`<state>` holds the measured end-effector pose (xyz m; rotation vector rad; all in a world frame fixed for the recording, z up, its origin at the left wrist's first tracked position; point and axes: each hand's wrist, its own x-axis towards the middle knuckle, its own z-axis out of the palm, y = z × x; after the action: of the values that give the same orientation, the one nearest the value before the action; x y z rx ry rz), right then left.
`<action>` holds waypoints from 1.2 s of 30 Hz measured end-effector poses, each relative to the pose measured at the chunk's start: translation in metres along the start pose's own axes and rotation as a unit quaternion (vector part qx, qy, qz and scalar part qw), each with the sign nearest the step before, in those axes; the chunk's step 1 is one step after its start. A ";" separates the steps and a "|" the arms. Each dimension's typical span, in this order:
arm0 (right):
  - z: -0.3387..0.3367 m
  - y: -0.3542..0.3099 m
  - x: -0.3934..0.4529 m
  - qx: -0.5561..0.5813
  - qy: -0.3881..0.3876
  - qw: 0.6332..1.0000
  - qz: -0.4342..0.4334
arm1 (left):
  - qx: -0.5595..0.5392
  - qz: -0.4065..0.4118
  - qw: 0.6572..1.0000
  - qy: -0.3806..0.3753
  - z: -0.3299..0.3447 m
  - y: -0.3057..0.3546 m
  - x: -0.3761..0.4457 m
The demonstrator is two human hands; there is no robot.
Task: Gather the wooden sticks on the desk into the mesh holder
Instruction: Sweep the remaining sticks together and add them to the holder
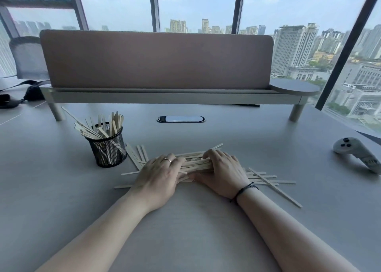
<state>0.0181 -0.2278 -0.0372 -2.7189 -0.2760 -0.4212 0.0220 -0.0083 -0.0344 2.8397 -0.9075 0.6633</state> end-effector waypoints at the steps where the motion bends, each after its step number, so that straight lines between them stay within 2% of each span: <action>1: -0.001 0.001 0.000 0.017 -0.001 1.000 0.007 | 0.012 0.001 1.000 0.005 -0.001 -0.001 0.000; 6: -0.008 0.003 0.000 0.070 -0.010 0.997 0.044 | 0.000 -0.008 1.000 0.020 -0.004 -0.009 -0.003; 13: -0.003 0.007 0.002 0.055 -0.015 0.998 0.035 | 0.003 -0.015 0.999 0.038 -0.008 -0.007 -0.004; 19: -0.006 0.007 0.002 0.055 -0.025 0.998 0.021 | -0.045 -0.060 0.989 0.124 -0.014 -0.010 -0.001; 22: -0.006 0.004 0.000 0.003 -0.043 0.999 -0.001 | -0.134 -0.113 0.962 0.211 -0.026 -0.015 0.002; 25: -0.007 0.001 -0.002 -0.010 -0.037 0.999 -0.019 | -0.269 -0.166 0.903 0.291 -0.050 -0.018 0.004; 27: -0.006 -0.005 -0.003 -0.023 -0.019 0.999 -0.045 | -0.313 -0.191 0.873 0.320 -0.058 -0.025 0.004; 31: 0.004 -0.037 -0.002 -0.041 -0.024 0.996 -0.076 | -0.444 -0.255 0.808 0.292 -0.044 -0.042 -0.002; 34: 0.015 -0.065 0.002 -0.076 -0.016 0.993 -0.094 | -0.454 -0.280 0.804 0.261 -0.032 -0.041 -0.004; 36: 0.019 -0.073 0.005 -0.089 -0.016 0.990 -0.105 | -0.470 -0.300 0.788 0.262 -0.028 -0.038 -0.006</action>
<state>0.0102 -0.1536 -0.0281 -2.8832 -0.5627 -0.4797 0.0290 0.0321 -0.0100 1.7137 -0.1064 0.6038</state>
